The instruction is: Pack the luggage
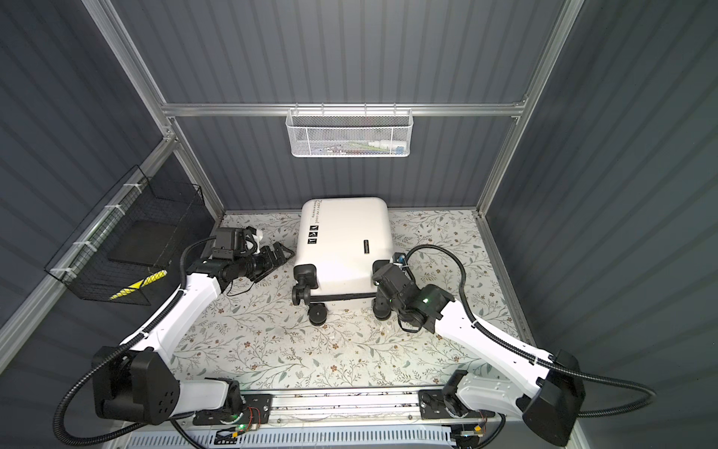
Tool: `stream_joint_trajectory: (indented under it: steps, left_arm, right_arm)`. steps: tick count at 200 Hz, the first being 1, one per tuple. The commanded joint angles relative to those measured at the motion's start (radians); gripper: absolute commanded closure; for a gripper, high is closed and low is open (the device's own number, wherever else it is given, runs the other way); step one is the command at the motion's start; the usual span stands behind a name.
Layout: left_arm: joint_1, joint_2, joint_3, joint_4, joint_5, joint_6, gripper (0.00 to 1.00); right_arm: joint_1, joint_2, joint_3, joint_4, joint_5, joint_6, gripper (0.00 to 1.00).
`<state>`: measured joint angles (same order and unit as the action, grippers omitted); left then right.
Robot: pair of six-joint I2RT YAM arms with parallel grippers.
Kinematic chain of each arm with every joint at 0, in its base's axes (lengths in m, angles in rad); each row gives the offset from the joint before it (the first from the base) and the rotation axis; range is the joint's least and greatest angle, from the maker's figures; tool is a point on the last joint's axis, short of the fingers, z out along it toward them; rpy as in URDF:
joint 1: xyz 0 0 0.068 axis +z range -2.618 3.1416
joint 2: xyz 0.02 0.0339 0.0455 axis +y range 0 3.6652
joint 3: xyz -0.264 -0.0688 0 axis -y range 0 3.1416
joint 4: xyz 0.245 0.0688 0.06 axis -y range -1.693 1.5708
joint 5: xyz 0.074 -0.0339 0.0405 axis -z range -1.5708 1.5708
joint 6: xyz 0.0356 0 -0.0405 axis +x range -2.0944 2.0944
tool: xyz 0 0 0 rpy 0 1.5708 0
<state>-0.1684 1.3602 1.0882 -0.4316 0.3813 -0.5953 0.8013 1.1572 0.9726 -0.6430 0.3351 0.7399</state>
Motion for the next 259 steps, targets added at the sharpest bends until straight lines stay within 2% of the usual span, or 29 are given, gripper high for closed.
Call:
stream_joint_trajectory:
  steps: [1, 52, 97, 155, 200, 234, 259]
  left_arm:
    - [0.005, 0.040, 0.055, 0.048, 0.069, 0.021, 0.00]
    - [-0.042, 0.127, 0.120, 0.072, 0.121, 0.041, 0.00]
    - [-0.083, 0.223, 0.176, 0.128, 0.134, 0.003, 0.00]
    - [-0.154, 0.360, 0.317, 0.161, 0.133, -0.025, 0.00]
    - [-0.191, 0.475, 0.497, 0.161, 0.123, -0.040, 0.00]
    - [-0.187, 0.485, 0.585, 0.076, 0.084, 0.021, 0.00]
    - [-0.166, 0.427, 0.569, 0.034, 0.050, 0.062, 0.00]
  right_arm:
    - [-0.022, -0.012, -0.009, 0.022, 0.012, 0.024, 0.81]
    - [-0.064, -0.013, -0.024, 0.055, -0.026, 0.010, 0.82]
    - [-0.124, 0.002, -0.020, 0.080, -0.075, -0.016, 0.82]
    - [-0.201, 0.030, 0.009, 0.100, -0.123, -0.048, 0.83]
    - [-0.240, 0.066, 0.051, 0.096, -0.149, -0.077, 0.84]
    - [-0.248, 0.059, 0.054, 0.083, -0.158, -0.079, 0.84]
    - [-0.253, 0.041, 0.036, 0.081, -0.166, -0.077, 0.84]
